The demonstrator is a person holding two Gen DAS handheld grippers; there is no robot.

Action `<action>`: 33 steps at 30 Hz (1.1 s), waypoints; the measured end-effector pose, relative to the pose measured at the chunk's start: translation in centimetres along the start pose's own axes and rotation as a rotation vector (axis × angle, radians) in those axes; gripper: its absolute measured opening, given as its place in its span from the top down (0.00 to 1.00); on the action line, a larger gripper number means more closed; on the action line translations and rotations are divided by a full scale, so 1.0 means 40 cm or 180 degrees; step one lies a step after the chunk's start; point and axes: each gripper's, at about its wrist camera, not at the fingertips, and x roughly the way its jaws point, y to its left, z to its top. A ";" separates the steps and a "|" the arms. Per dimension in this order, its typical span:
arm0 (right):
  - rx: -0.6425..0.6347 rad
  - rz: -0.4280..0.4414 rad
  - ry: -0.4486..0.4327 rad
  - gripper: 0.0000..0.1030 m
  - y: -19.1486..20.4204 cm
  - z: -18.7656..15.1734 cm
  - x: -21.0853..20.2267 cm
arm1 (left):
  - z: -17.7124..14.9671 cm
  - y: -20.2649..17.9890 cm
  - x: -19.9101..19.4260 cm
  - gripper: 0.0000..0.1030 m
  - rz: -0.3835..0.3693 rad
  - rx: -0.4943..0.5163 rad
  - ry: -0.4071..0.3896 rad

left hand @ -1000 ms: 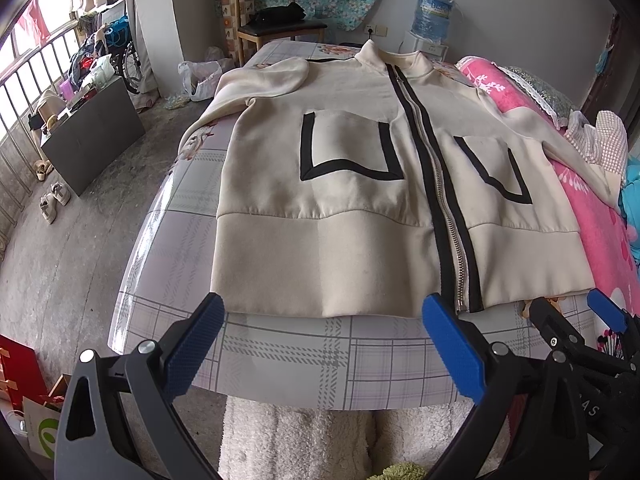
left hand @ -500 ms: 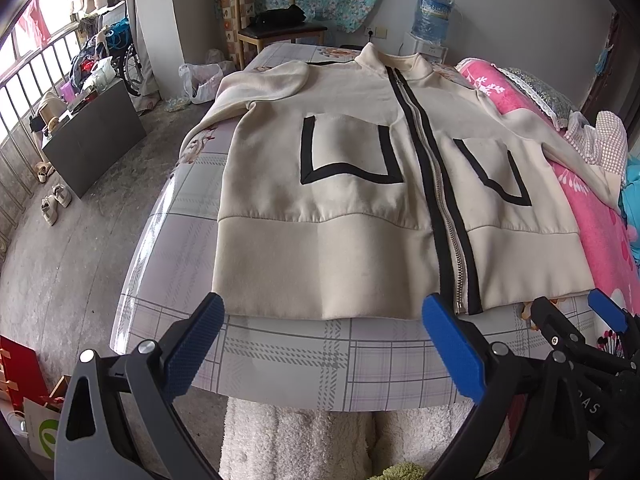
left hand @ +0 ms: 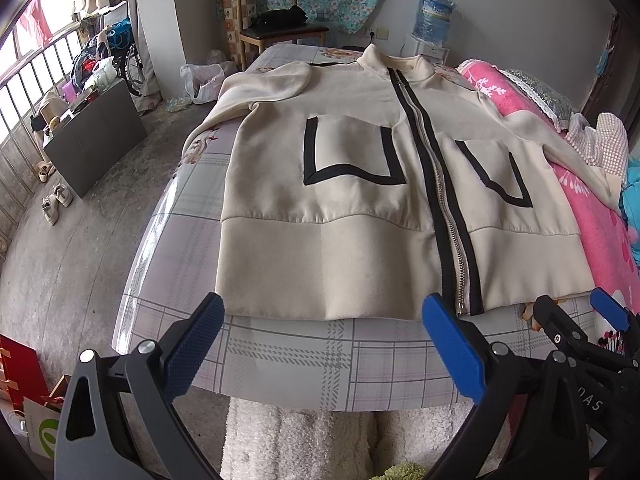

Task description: Fold large clothes

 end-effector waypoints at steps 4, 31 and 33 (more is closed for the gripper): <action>-0.0007 -0.0013 -0.0006 0.08 0.002 -0.001 -0.002 | -0.001 0.001 -0.001 0.05 -0.0002 0.0001 -0.0002; -0.0148 -0.0052 0.0011 0.08 0.028 0.040 0.043 | 0.037 0.001 0.060 0.05 0.0017 0.0054 0.0091; -0.0157 -0.0041 0.0004 0.08 0.032 0.051 0.053 | 0.045 0.001 0.073 0.05 0.0047 0.0081 0.0082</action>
